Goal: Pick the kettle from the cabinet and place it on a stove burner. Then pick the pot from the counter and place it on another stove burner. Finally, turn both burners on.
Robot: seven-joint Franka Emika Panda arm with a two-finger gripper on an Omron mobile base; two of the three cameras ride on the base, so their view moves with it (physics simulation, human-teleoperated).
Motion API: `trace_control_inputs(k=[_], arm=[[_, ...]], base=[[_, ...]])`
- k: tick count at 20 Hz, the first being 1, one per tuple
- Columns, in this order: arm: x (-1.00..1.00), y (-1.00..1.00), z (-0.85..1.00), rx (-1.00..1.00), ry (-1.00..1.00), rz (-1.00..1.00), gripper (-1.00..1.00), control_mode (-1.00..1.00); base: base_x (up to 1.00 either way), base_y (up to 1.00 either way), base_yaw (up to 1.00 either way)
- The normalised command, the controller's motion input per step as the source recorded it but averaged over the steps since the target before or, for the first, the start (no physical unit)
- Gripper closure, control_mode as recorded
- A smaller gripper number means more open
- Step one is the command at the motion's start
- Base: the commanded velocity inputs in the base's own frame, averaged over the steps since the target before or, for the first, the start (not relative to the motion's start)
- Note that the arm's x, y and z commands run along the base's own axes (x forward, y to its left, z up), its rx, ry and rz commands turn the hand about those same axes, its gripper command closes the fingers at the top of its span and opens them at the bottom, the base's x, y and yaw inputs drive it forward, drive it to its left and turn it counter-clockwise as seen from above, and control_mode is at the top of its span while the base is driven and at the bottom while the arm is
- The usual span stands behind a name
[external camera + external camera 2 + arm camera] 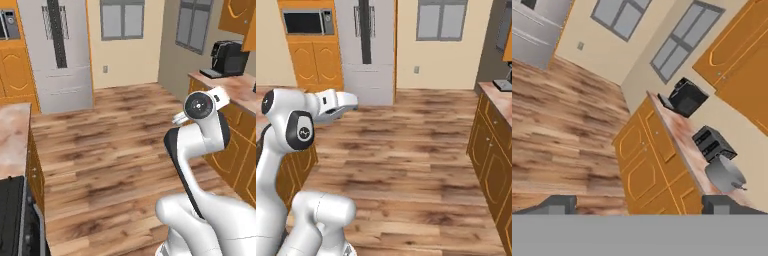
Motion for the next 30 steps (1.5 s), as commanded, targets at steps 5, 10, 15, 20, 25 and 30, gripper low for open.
trace_control_inputs(k=[5,10,15,20,25,30], arm=[[0.00,0.00,0.00,0.00,0.00,0.00,-1.00,1.00],[0.00,0.00,0.00,0.00,0.00,0.00,-1.00,1.00],[0.00,0.00,0.00,0.00,0.00,0.00,-1.00,1.00],[0.00,0.00,0.00,0.00,0.00,0.00,-1.00,1.00],[0.00,0.00,0.00,0.00,0.00,0.00,-1.00,1.00],[0.00,0.00,0.00,0.00,0.00,0.00,-1.00,1.00]], base=[[0.00,0.05,-0.62],[0.00,0.14,-0.60],[0.00,0.25,-0.58],[0.02,0.39,-0.55],[0.11,0.56,-0.49],[0.26,0.68,-0.43]])
